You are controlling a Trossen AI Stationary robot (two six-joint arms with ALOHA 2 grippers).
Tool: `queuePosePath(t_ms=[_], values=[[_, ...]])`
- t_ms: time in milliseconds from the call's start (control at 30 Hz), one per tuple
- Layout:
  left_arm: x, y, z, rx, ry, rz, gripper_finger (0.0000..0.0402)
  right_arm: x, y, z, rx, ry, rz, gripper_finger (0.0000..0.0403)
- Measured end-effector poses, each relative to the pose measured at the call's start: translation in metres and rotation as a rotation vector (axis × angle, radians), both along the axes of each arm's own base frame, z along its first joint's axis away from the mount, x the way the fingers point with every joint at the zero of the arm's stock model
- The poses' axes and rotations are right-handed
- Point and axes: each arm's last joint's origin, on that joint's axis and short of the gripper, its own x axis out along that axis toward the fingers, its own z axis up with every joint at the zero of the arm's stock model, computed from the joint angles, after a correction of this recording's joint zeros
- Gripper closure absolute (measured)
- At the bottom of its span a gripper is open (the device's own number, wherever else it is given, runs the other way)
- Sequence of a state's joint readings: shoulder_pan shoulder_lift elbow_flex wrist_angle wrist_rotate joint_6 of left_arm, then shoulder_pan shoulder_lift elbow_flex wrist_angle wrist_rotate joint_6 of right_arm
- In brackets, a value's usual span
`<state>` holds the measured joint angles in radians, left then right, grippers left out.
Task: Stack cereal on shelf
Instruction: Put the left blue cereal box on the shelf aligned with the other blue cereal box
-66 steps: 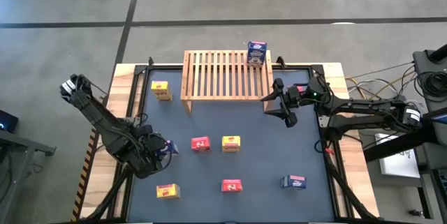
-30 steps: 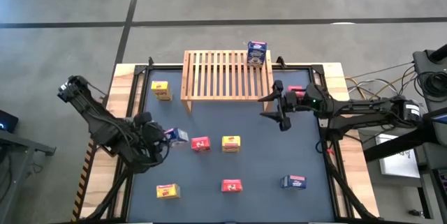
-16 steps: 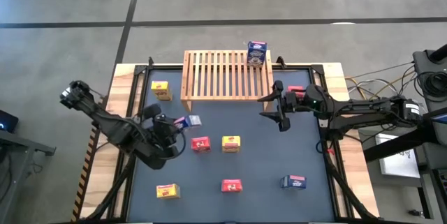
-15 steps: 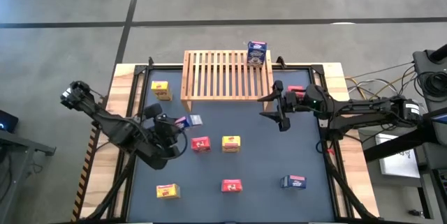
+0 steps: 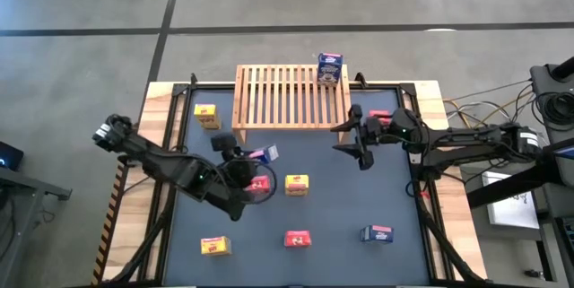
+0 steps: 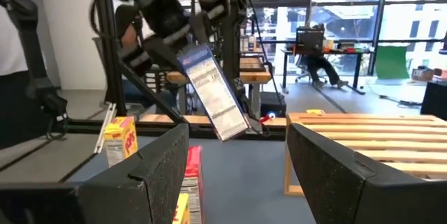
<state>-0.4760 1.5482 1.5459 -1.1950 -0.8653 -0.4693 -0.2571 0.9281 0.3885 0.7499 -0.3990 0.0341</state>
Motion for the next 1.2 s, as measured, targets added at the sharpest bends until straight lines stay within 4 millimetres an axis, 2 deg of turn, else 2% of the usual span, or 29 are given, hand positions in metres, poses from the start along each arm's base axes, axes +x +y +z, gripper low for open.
queuePosePath(t_ms=[233, 467, 700, 833, 1067, 1200], values=[[0.019, 0.001, 0.015, -0.036, -0.040, 0.014, 0.0246, 0.009, 0.007, -0.008, -0.037, 0.022, 0.036, 0.0170], [0.036, -0.002, 0.017, -0.138, -0.106, -0.004, 0.0246, 0.017, 0.006, -0.010, -0.020, 0.002, 0.038, 0.0170], [0.041, -0.003, 0.018, -0.185, -0.145, -0.026, 0.0246, 0.030, 0.008, -0.011, 0.017, 0.033, 0.062, 0.0170], [0.047, -0.001, 0.020, -0.267, -0.166, -0.054, 0.0246, 0.044, 0.015, -0.015, -0.018, 0.057, 0.095, 0.0170], [0.049, 0.005, 0.020, -0.274, -0.168, -0.042, 0.0246, 0.067, 0.023, -0.019, -0.048, 0.090, 0.135, 0.0169], [0.050, 0.006, 0.019, -0.278, -0.164, -0.040, 0.0246, 0.071, 0.024, -0.023, -0.046, 0.106, 0.140, 0.0148]])
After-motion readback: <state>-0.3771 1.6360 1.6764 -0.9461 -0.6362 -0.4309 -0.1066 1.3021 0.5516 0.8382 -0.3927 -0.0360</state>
